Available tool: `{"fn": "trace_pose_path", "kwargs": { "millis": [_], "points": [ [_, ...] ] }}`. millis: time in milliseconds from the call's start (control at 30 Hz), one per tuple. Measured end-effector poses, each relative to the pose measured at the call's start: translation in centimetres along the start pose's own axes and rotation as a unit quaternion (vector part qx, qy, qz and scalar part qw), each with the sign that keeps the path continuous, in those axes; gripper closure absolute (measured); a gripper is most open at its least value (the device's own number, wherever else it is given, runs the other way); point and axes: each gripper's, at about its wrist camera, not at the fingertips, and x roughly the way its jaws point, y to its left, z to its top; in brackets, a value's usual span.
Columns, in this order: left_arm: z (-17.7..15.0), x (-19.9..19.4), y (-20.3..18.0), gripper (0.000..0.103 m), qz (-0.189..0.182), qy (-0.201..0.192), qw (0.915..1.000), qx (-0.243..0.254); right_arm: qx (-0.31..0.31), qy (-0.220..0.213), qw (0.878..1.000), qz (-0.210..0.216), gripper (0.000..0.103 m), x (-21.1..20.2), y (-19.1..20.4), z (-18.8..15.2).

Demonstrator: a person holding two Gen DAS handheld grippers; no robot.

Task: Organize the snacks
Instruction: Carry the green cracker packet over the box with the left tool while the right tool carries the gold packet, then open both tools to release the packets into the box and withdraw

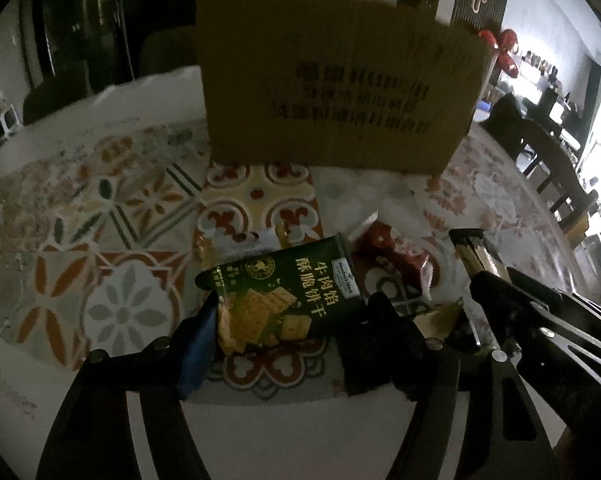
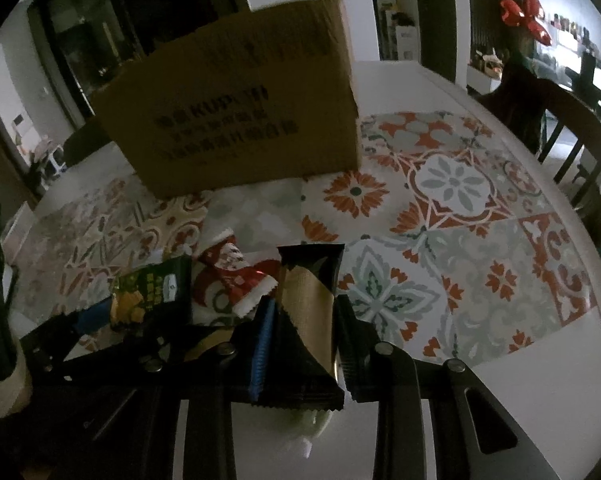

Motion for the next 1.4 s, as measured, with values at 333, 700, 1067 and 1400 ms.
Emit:
{"fn": "trace_pose_path", "kwargs": {
  "millis": [333,700,1067,1400],
  "points": [
    [2.1,-5.1,0.3,0.032,-0.011,-0.062,0.998,0.009,-0.014,-0.048,0.999,0.014,0.072,-3.5,1.0,1.4],
    [6.5,-9.7,0.3,0.032,-0.016,-0.141,0.9894,0.034,-0.017,-0.119,0.993,0.019,0.072,-7.6,1.2,5.1],
    [11.0,-11.1,-0.1,0.032,-0.016,-0.18,0.9821,0.055,-0.033,-0.172,0.984,0.031,0.072,-9.7,2.1,9.6],
    [15.4,-9.8,-0.3,0.032,-0.024,-0.178,0.9812,0.072,-0.049,-0.177,0.982,0.044,0.072,-8.7,2.7,14.3]
  ]
}}
